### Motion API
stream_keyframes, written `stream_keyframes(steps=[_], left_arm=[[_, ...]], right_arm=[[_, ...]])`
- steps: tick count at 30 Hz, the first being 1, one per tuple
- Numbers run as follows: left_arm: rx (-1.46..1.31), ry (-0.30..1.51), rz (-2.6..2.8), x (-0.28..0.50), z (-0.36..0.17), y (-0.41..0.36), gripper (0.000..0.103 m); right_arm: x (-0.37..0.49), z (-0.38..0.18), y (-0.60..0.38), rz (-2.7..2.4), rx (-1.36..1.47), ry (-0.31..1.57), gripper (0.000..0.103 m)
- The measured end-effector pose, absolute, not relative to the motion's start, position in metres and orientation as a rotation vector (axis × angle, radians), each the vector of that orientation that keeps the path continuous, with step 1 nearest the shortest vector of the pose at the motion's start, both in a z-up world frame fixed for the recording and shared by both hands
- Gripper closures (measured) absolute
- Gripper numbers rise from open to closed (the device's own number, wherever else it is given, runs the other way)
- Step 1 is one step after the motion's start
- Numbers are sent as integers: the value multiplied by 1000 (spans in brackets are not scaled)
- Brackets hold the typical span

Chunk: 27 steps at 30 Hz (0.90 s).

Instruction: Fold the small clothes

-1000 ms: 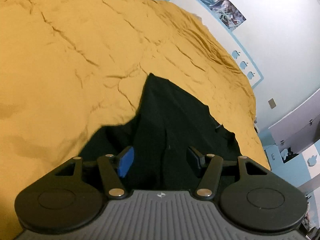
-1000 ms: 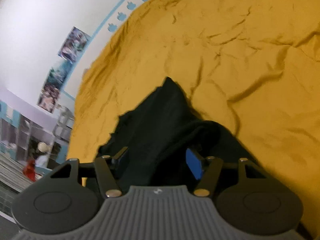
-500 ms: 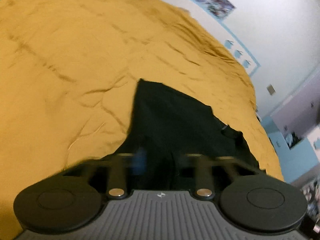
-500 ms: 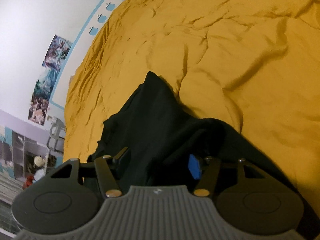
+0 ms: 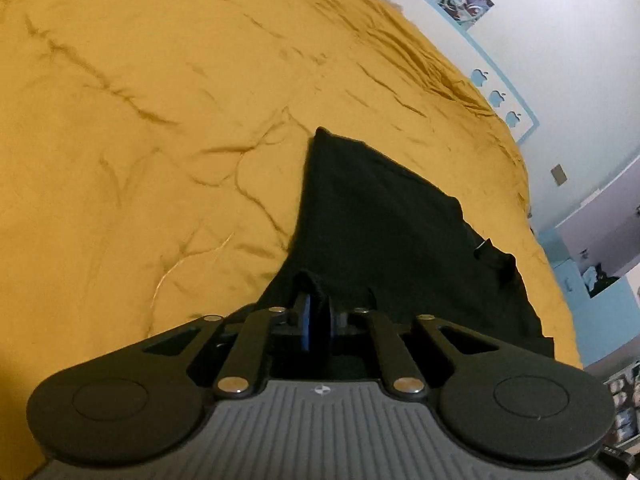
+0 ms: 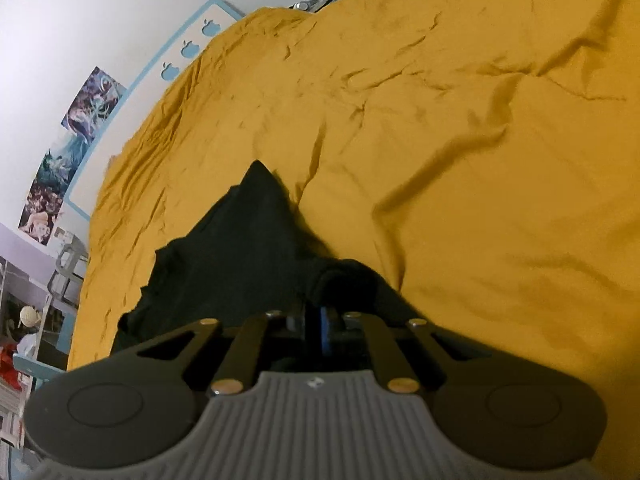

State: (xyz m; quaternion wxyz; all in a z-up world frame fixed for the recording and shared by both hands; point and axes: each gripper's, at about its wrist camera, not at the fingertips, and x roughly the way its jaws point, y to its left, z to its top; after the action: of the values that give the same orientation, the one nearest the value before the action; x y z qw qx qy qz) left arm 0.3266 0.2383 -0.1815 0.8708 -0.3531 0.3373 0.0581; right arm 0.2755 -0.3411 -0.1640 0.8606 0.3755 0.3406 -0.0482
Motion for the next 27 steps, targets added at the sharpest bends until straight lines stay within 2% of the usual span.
stream_keyframes(steps=[4, 5, 8, 9, 11, 13, 17, 20, 21, 23, 24, 25, 27], left_arm=[[-697, 715, 167, 312, -149, 236, 86], [-685, 691, 156, 307, -138, 232, 86], [-652, 633, 96, 290, -116, 219, 76], [-644, 628, 67, 287, -113, 213, 73], [-649, 657, 8, 286, -119, 205, 70], [-676, 709, -34, 289, -132, 200, 70], [-648, 813, -14, 294, -158, 190, 70], [-655, 812, -17, 293, -165, 194, 68], [-666, 813, -18, 293, -166, 195, 68], [-680, 815, -19, 294, -166, 195, 68], [-678, 815, -21, 294, -167, 196, 68], [-674, 816, -23, 294, -168, 194, 68], [-669, 815, -30, 292, -167, 193, 68]], right_arm=[[270, -147, -339, -134, 762, 735, 81], [265, -140, -339, -148, 757, 724, 70], [254, -116, -331, -154, 686, 644, 67], [254, -108, -327, -152, 654, 616, 58], [270, -99, -323, -77, 609, 579, 49], [303, -99, -321, -19, 548, 564, 44], [383, -122, -324, 0, 419, 653, 44], [429, -143, -332, 45, 472, 736, 43], [441, -148, -334, 39, 492, 747, 40], [459, -159, -334, 26, 505, 780, 42], [464, -163, -334, 26, 528, 790, 70], [469, -166, -333, 61, 540, 808, 103], [466, -160, -330, 39, 518, 772, 103]])
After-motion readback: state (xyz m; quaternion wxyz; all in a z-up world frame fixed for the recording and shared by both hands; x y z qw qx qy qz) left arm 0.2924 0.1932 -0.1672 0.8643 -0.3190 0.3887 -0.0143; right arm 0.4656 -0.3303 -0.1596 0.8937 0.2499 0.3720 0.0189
